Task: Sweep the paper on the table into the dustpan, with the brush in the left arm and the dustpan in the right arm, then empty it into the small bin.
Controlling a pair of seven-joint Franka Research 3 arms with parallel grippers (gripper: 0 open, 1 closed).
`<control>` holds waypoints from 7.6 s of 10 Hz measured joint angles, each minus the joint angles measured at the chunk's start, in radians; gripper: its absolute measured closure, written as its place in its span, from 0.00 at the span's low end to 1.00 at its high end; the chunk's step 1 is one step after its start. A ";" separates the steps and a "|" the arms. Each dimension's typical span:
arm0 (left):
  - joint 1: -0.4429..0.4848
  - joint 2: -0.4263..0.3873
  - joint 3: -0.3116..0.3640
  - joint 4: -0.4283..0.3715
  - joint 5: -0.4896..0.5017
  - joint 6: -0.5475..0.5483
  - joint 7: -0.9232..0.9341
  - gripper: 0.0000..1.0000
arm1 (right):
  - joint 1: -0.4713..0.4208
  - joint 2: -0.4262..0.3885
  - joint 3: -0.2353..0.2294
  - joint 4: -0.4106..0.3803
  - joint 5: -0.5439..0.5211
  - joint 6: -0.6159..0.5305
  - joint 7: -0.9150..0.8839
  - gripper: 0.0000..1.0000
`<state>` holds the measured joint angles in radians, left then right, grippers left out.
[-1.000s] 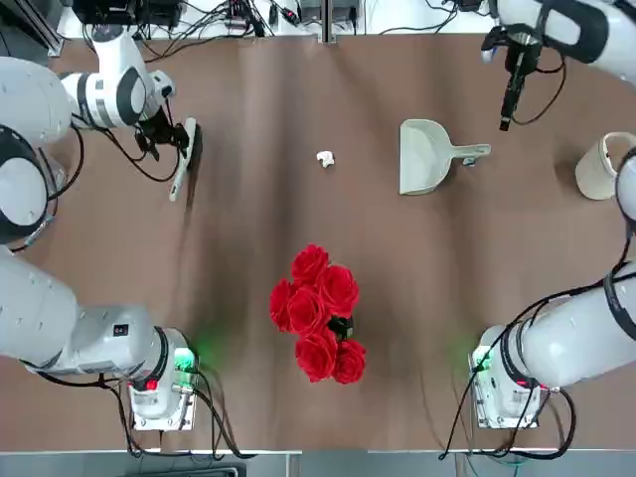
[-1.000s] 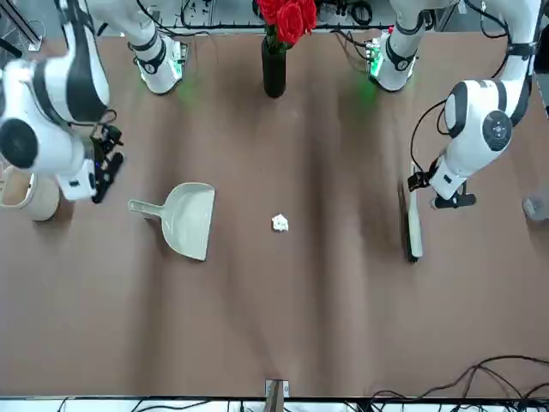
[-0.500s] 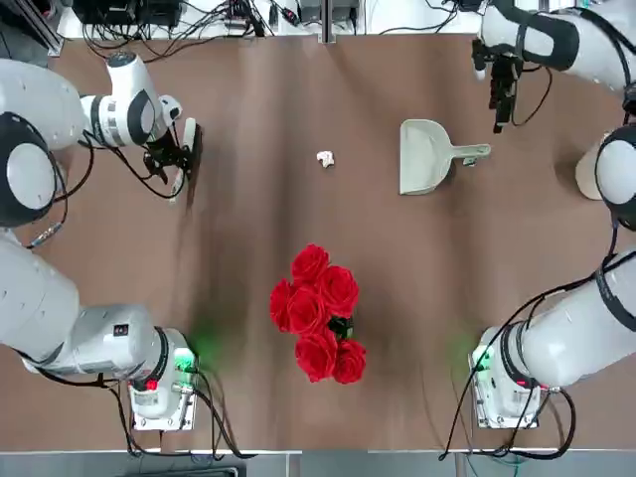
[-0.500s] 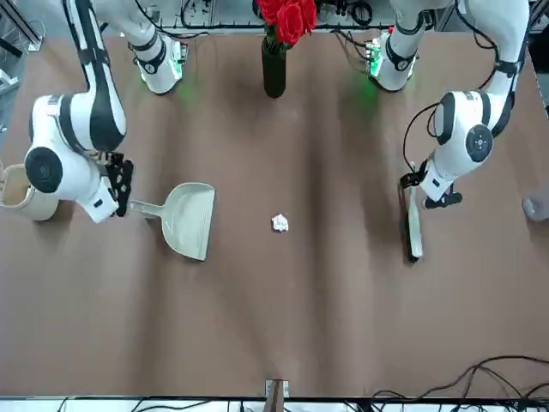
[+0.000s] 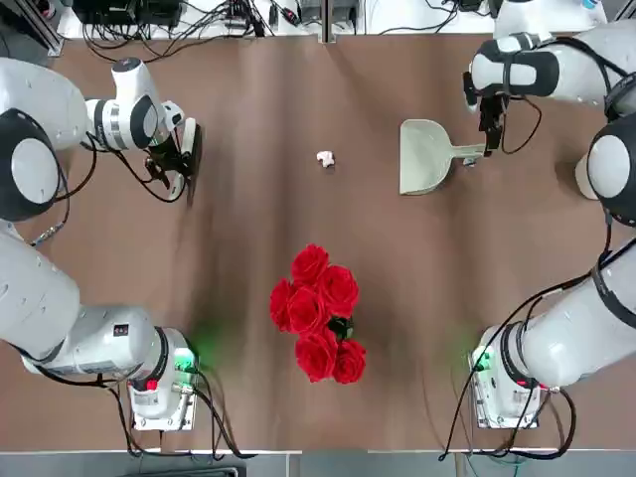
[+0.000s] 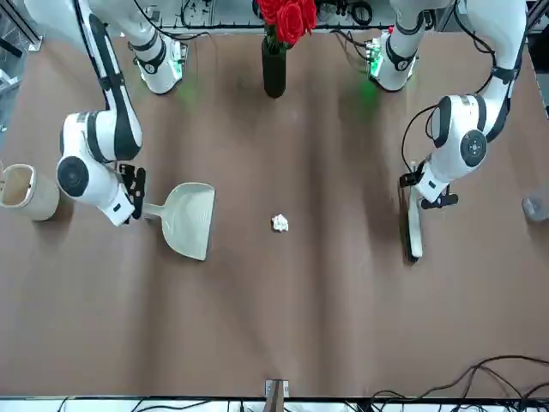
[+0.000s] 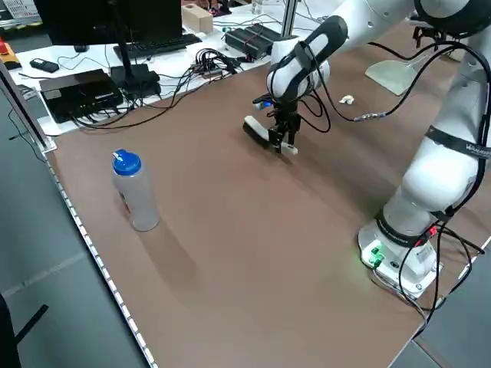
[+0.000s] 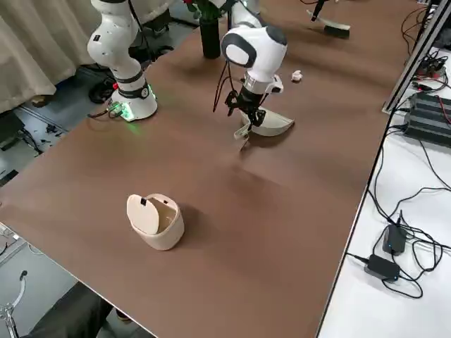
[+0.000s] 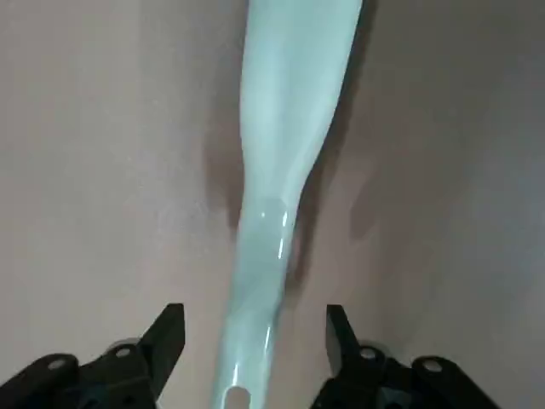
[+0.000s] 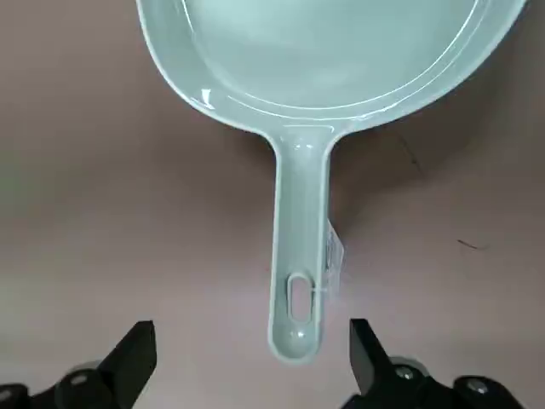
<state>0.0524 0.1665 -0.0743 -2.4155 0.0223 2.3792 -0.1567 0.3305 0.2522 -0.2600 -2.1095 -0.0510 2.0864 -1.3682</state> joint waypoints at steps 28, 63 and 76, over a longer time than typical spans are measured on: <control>-0.332 0.272 -0.287 0.586 0.002 -0.295 -0.326 0.73 | 0.202 0.088 0.009 0.024 0.052 0.116 0.211 0.67; -0.486 0.388 -0.274 0.933 0.034 -0.578 -0.733 0.73 | 0.308 0.180 -0.001 0.136 0.164 0.060 0.483 0.67; 0.270 0.140 -0.277 0.510 0.109 -0.505 0.077 0.73 | 0.262 0.085 -0.119 0.214 0.180 -0.176 0.584 0.67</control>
<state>0.3224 0.3070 -0.3508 -1.9053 0.1314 1.8745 -0.0801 0.5925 0.3372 -0.3788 -1.8959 0.1288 1.9107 -0.7844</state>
